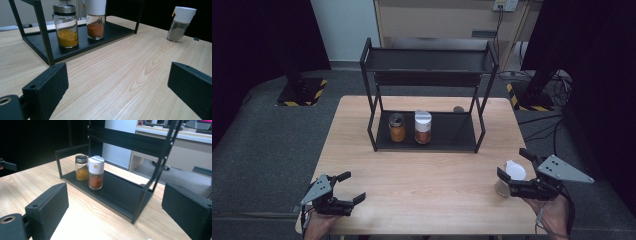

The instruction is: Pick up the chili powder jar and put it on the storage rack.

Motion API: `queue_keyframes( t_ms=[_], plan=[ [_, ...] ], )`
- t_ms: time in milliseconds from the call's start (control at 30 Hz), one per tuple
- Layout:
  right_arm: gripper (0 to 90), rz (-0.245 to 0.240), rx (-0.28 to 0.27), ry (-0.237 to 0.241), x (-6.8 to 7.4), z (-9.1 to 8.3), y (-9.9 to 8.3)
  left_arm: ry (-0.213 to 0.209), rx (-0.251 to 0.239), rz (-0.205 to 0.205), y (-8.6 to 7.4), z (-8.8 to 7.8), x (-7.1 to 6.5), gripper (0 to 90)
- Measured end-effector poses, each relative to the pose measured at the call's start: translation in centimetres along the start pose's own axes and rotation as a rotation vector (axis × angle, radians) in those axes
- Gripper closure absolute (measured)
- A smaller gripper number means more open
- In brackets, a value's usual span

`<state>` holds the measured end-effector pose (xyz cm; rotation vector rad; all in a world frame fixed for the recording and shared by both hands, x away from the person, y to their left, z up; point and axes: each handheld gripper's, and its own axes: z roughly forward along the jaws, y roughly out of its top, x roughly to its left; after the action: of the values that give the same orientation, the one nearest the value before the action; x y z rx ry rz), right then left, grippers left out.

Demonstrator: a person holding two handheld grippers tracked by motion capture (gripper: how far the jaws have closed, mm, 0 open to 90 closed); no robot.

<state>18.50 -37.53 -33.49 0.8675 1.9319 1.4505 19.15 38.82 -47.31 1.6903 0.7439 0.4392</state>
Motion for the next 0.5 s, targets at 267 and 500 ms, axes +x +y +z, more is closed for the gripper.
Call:
queue_keyframes(
  t_ms=[267,500],
  plan=[
    [7.0,0.019,0.001,-0.041,0.1,-1.8,-1.3,-0.001,0.001,0.001,0.0,0.0,0.0,2.3],
    [6.9,0.044,0.02,-0.077,0.3,-2.6,-2.5,-0.001,0.0,0.001,0.0,0.0,0.0,2.3]
  ],
)
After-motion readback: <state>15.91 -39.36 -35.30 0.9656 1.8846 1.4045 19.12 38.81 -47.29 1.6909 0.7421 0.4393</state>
